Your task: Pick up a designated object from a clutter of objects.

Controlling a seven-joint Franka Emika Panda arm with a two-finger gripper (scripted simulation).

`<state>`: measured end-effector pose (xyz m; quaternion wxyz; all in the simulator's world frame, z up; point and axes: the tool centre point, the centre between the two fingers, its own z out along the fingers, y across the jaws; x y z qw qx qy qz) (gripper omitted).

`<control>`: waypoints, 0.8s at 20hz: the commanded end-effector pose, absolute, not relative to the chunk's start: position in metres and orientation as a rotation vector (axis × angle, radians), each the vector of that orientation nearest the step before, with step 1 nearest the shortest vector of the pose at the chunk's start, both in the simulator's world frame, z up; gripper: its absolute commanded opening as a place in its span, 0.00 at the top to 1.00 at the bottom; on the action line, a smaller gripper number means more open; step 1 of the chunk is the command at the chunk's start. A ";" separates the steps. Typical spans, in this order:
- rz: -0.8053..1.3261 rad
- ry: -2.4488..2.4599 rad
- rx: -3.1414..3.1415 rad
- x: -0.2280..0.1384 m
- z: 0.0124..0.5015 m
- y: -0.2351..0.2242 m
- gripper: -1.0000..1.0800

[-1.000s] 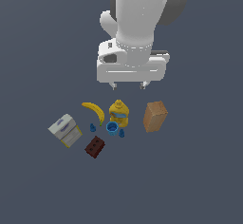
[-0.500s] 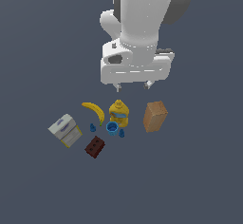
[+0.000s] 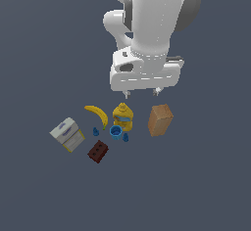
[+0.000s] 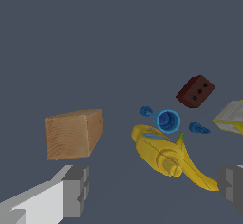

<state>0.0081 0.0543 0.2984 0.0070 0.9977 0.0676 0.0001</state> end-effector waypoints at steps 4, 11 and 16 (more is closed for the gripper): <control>0.000 0.245 3.118 0.006 0.268 0.084 0.04; 0.001 0.299 3.120 -0.006 0.219 0.133 0.04; 0.000 0.322 3.123 -0.014 0.199 0.153 0.04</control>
